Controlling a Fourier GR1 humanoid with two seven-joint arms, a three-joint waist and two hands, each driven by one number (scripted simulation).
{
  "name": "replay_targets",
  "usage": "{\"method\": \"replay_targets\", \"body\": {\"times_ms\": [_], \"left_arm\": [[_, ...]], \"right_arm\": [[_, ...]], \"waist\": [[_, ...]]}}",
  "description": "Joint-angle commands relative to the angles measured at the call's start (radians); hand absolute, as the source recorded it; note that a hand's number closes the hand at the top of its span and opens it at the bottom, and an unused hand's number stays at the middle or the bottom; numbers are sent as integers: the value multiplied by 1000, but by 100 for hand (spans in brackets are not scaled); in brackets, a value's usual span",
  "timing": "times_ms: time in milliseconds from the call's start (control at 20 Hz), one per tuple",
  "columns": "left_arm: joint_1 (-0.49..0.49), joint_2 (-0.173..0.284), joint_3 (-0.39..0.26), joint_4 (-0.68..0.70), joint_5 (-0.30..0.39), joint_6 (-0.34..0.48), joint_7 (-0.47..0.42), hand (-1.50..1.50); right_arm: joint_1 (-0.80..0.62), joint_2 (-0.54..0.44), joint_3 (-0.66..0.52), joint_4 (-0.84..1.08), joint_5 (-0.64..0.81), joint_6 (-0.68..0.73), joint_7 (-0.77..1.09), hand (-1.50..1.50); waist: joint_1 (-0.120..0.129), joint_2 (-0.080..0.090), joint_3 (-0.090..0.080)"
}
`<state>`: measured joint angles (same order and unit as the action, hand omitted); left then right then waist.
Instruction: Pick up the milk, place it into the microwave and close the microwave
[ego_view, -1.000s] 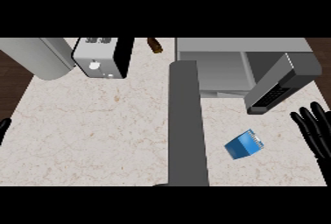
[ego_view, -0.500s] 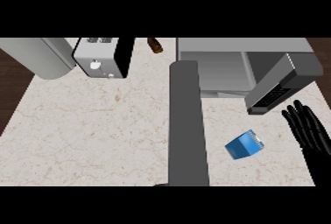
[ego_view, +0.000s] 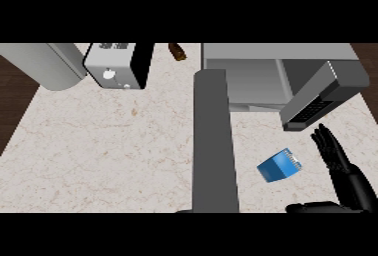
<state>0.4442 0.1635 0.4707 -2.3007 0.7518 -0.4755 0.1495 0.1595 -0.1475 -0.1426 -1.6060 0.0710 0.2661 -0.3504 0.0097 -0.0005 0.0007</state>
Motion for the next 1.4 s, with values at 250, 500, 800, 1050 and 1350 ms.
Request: {"method": "replay_targets", "body": {"times_ms": [250,500,800,1050,1350], "left_arm": [[80,-34,101,-18,94,-104,-2,-150],[46,-35,120,-11,113,-101,27,-150],[23,-59,94,-9,79,-122,53,-150],[74,-94,124,-58,122,-148,64,-150],[47,-83,144,21,130,-208,61,-150]], "right_arm": [[-114,-32,-22,385,120,-46,-237,-150],[-227,-52,-32,617,182,-100,-367,-150],[-355,-67,-77,972,188,-114,-592,-150],[-439,-57,-86,1161,208,-138,-720,-150],[-547,-54,-104,1296,188,-96,-720,150]], "waist": [[5,0,0],[2,1,0],[8,4,1],[14,4,2],[14,5,1]]}}
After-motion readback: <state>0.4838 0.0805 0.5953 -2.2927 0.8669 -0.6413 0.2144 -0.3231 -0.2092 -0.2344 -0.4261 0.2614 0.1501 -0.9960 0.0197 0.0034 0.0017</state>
